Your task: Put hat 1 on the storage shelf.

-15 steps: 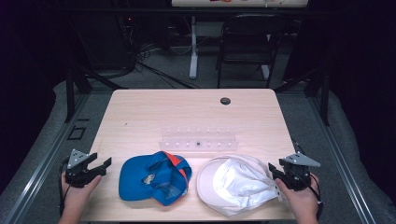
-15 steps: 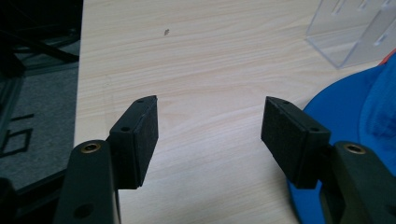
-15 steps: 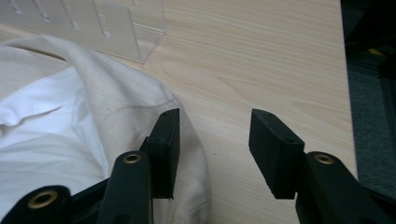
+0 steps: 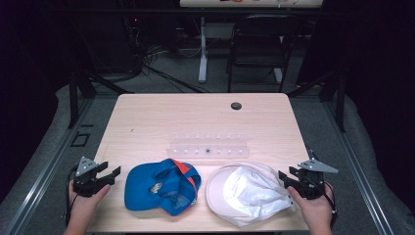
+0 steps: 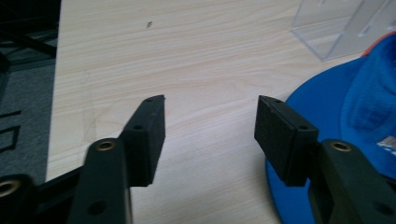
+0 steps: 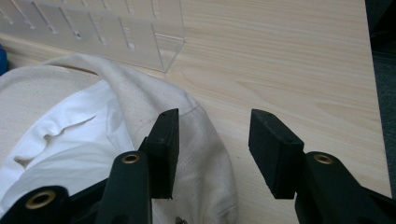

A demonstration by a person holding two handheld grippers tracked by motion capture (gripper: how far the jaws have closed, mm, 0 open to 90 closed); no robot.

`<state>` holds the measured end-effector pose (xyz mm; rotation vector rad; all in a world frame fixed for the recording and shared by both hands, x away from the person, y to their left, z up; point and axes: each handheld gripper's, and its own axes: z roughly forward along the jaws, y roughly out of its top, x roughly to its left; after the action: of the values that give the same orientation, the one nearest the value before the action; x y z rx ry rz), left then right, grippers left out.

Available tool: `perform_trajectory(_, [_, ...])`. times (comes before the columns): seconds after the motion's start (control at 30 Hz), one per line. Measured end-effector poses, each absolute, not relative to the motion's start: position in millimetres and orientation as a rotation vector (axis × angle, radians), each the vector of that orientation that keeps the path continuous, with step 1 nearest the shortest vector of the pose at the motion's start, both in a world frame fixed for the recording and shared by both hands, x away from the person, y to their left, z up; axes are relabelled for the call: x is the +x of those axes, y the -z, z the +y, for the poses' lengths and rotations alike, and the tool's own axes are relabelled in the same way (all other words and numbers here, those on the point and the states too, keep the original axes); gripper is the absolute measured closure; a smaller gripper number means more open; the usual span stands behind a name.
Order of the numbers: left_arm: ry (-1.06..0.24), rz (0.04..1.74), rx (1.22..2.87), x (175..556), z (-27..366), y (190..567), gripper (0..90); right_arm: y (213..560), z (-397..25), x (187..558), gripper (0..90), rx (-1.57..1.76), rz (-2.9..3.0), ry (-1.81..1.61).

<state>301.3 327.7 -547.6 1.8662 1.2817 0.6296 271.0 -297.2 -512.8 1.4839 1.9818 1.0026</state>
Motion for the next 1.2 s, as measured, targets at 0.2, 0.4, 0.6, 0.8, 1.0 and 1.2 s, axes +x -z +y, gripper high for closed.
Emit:
perform_trajectory(0.2, [-0.614,1.251,1.885,301,322,547,49.0,506,-295,269,52.5,1.491,2.003,-1.029])
perform_trajectory(0.4, [-0.602,1.241,1.889,300,320,547,49.0,506,-295,258,52.2,1.513,2.017,-1.029])
perform_trajectory(0.6, [-0.596,1.249,1.891,300,320,547,49.0,504,-297,251,52.2,1.523,2.023,-1.032])
perform_trajectory(0.8, [-0.601,1.252,1.889,300,320,548,49.0,506,-298,241,52.3,1.514,2.045,-1.006])
perform_trajectory(1.0, [-0.594,1.256,1.898,300,320,548,48.9,517,-300,231,55.6,1.524,2.063,-0.952])
perform_trajectory(1.2, [-0.595,1.256,1.909,301,320,548,48.9,525,-299,227,63.1,1.509,2.074,-0.931])
